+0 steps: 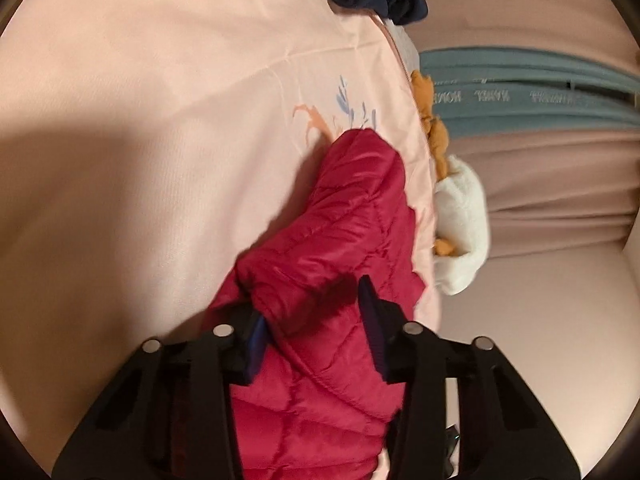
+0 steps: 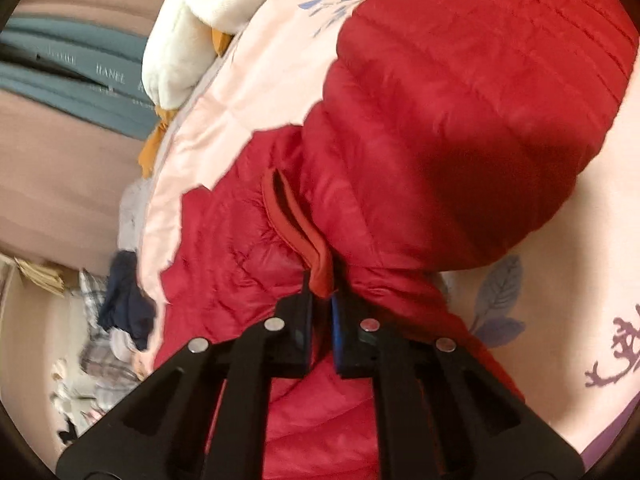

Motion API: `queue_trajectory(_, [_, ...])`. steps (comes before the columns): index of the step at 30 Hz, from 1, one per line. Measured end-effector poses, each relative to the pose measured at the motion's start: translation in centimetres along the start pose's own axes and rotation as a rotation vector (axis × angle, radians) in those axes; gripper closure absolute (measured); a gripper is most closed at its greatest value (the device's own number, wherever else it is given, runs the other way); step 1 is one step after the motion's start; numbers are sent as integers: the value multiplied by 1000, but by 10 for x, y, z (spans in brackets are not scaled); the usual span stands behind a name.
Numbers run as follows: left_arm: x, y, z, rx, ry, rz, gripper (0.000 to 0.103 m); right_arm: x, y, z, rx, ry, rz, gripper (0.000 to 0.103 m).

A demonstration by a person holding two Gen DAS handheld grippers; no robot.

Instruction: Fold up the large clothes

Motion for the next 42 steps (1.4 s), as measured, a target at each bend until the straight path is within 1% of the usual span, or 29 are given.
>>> queue_trajectory(3, [1, -2, -1, -20, 43, 33, 61, -2, -2, 0, -2, -50, -14, 94])
queue_trajectory(5, [1, -4, -2, -29, 53, 51, 61, -6, -5, 0, -4, -77, -22, 84])
queue_trajectory(6, [0, -6, -2, -30, 56, 62, 61, -7, -7, 1, -5, -87, -23, 81])
queue_trajectory(8, [2, -10, -4, -39, 71, 88, 61, -8, -14, 2, -3, -100, -20, 71])
queue_trajectory(9, [3, -11, -6, -48, 88, 106, 58, -8, -18, 3, 4, -107, -20, 69])
queue_trajectory(10, [7, -14, -8, -64, 123, 128, 51, -9, -25, 6, 26, -119, -28, 65])
queue_trajectory(11, [10, -18, -11, -71, 153, 148, 48, -8, -31, 9, 43, -131, -31, 63])
queue_trajectory(13, [13, -27, -13, -61, 212, 198, 40, -9, -39, 10, 65, -163, -41, 62])
queue_trajectory(14, [16, -35, -13, -47, 250, 229, 39, -11, -43, 10, 78, -194, -49, 60])
queue_trajectory(16, [19, -47, -13, -36, 295, 252, 39, -20, -51, 6, 111, -278, -62, 59])
queue_trajectory(18, [27, -55, -13, -18, 373, 305, 39, -28, -55, 1, 137, -352, -74, 59])
queue_trajectory(19, [33, -56, -14, -12, 433, 345, 39, -36, -56, -4, 150, -405, -80, 59])
queue_trajectory(24, [61, -35, -31, -36, 648, 442, 39, -66, -54, -23, 213, -595, -122, 59])
queue_trajectory(27, [72, -15, -45, -63, 777, 493, 39, -81, -48, -33, 228, -671, -137, 58])
queue_trajectory(28, [74, -8, -48, -71, 797, 501, 39, -85, -45, -36, 233, -698, -144, 57])
queue_trajectory(29, [75, 1, -53, -81, 834, 525, 39, -89, -42, -38, 235, -713, -149, 52])
queue_trajectory(31, [75, 13, -57, -88, 874, 564, 39, -94, -34, -43, 242, -748, -172, 48])
queue_trajectory(34, [64, 31, -64, -115, 923, 630, 38, -97, -22, -51, 237, -795, -216, 48])
queue_trajectory(35, [60, 36, -65, -118, 943, 661, 36, -95, -13, -53, 224, -816, -247, 48])
queue_trajectory(36, [58, 38, -66, -122, 955, 669, 31, -91, -7, -55, 210, -826, -261, 48])
queue_trajectory(37, [57, 40, -67, -125, 961, 674, 29, -87, 0, -57, 196, -835, -283, 46])
queue_trajectory(39, [52, 43, -68, -134, 976, 687, 28, -84, 7, -60, 191, -845, -302, 44])
queue_trajectory(42, [48, 44, -69, -143, 967, 678, 27, -81, 14, -64, 205, -863, -316, 42])
Point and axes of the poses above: each gripper's, at about its wrist camera, not at the fingertips, and y roughly the way its jaws point, x to its right, z to its top, the point moved 10 cm from there along y, roughly the way its jaws point, and after that the axes turned 7 degrees about -z, right-handed, at the moved point
